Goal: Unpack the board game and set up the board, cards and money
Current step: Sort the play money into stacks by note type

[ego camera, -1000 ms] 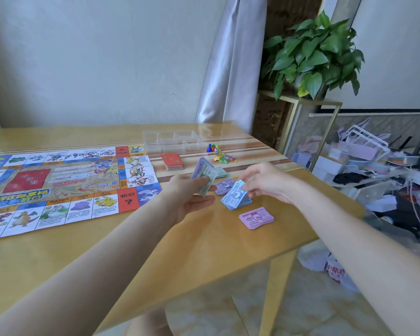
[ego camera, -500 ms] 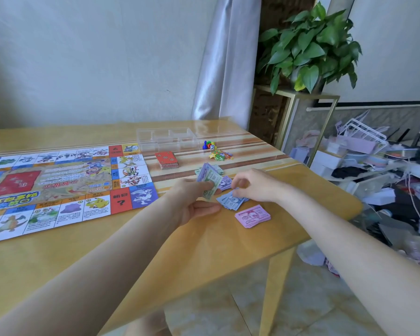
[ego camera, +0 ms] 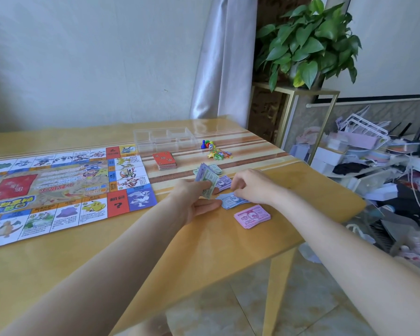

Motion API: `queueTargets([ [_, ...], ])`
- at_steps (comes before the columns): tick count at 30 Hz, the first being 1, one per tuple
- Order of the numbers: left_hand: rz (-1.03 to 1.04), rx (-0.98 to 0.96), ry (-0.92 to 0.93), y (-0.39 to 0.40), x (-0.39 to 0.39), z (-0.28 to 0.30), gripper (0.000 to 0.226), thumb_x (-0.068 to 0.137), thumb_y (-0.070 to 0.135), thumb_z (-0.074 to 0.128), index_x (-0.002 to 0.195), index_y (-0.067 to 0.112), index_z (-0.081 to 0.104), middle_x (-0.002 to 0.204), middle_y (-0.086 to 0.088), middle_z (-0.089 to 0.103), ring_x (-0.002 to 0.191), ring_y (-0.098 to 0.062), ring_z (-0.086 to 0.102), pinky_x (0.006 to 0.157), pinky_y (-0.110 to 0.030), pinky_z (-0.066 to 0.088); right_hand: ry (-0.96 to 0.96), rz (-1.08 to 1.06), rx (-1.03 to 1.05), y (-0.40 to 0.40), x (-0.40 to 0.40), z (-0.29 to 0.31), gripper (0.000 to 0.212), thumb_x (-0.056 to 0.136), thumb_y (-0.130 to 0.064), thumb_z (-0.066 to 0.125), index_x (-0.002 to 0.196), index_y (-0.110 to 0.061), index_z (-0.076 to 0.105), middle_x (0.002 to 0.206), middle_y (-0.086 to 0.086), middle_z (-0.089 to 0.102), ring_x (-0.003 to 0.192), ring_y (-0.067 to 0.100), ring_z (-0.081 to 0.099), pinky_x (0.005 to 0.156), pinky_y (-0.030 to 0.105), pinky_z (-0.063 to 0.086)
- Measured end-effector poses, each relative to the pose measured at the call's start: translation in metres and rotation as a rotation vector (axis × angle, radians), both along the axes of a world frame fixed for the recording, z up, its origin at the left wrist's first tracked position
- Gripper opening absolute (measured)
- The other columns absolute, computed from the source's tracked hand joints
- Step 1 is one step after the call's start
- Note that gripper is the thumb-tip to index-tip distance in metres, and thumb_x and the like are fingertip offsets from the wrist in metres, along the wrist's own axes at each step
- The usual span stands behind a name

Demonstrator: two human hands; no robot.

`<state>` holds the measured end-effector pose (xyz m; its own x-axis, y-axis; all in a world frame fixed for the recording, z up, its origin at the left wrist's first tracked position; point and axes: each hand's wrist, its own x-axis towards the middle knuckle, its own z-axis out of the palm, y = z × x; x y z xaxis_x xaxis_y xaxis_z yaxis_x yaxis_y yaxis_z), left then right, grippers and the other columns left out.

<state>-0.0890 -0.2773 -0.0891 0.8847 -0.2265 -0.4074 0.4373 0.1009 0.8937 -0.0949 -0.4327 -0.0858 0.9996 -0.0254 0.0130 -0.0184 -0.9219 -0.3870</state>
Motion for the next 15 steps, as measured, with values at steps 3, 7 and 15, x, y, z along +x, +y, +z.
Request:
queueTargets([
  [3,-0.003,0.011,-0.002,-0.0019,-0.0009,0.0001,0.021,0.093,0.008,0.054,0.113,0.003,0.051,0.091,-0.012,0.067,0.068,-0.027,0.064,0.055,-0.036,0.056,0.004,0.016,-0.012,0.0027,-0.0008,-0.0001,0.017,0.091,-0.012,0.055,0.105,-0.015,0.063,0.101,-0.001,0.048,0.094,0.012,0.043,0.076,0.023,0.034],
  [7,-0.005,0.030,-0.004,0.0018,-0.0015,0.0029,0.009,0.093,0.009,0.055,0.101,0.006,0.052,0.083,-0.011,0.066,0.067,-0.028,0.065,0.055,-0.038,0.056,0.012,0.040,-0.056,0.0027,-0.0025,0.0036,0.019,0.092,-0.012,0.052,0.108,-0.013,0.062,0.108,0.002,0.052,0.096,0.011,0.040,0.078,0.021,0.032],
  [15,-0.032,0.017,0.004,-0.0045,-0.0082,0.0000,0.012,0.093,0.009,0.055,0.105,0.005,0.052,0.090,-0.013,0.066,0.064,-0.028,0.065,0.053,-0.035,0.056,0.036,0.037,-0.072,0.0056,-0.0065,0.0043,0.015,0.089,-0.018,0.060,0.103,-0.013,0.063,0.106,0.001,0.051,0.097,0.013,0.044,0.074,0.023,0.033],
])
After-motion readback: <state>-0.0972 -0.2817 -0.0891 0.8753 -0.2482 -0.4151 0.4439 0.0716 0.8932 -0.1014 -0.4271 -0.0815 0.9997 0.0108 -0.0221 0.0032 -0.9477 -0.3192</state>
